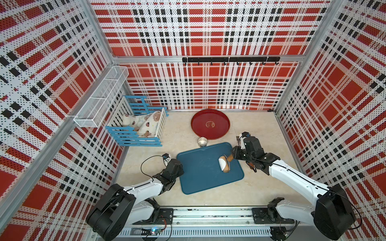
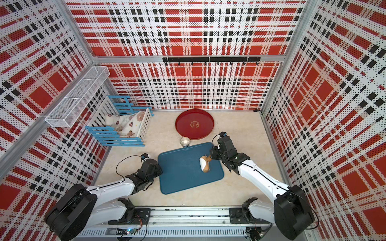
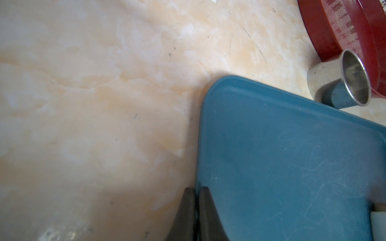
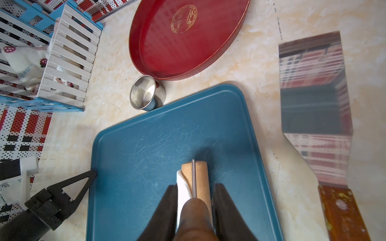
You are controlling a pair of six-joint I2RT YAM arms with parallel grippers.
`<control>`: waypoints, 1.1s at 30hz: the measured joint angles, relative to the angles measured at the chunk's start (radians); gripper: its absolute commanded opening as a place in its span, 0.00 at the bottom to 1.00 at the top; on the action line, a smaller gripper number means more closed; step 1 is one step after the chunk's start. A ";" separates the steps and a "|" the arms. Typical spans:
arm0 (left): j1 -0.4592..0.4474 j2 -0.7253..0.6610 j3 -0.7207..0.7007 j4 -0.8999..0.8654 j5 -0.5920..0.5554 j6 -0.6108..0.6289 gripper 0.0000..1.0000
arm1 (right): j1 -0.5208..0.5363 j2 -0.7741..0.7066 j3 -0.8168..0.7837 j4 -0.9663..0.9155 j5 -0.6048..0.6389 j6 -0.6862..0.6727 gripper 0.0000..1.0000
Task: Roll out the dumpling wrappers from the dough
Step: Flatten out the dough on the work surface.
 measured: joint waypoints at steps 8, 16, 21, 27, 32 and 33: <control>0.000 0.000 0.000 0.000 0.000 0.000 0.00 | 0.000 0.004 -0.013 0.026 -0.009 0.004 0.00; 0.000 0.000 0.000 0.000 0.000 0.000 0.00 | 0.004 0.004 -0.032 0.049 -0.013 0.020 0.00; 0.000 0.000 0.000 0.000 0.000 0.000 0.00 | 0.020 0.004 -0.039 0.064 -0.004 0.027 0.00; 0.000 0.000 0.000 0.000 0.000 0.000 0.00 | 0.037 0.003 -0.050 0.084 0.003 0.044 0.00; 0.000 0.000 0.000 0.000 0.000 0.000 0.00 | 0.046 0.002 -0.060 0.100 0.003 0.058 0.00; 0.000 0.000 0.000 0.000 0.000 0.000 0.00 | 0.046 0.002 -0.061 0.104 0.003 0.061 0.00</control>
